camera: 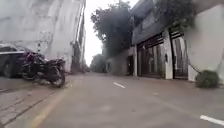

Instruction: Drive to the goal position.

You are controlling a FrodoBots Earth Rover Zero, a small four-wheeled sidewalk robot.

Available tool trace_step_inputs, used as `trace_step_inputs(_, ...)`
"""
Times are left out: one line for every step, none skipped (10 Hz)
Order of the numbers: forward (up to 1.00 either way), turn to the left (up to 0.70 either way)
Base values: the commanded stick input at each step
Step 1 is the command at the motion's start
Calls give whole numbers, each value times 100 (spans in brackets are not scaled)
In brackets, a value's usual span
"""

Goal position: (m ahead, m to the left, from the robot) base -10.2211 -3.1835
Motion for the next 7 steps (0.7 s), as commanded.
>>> trace_step_inputs(0, -49)
trace_step_inputs(0, -49)
trace_step_inputs(0, -50)
trace_step_inputs(0, -50)
trace_step_inputs(0, -50)
trace_step_inputs(0, -50)
trace_step_inputs(0, -50)
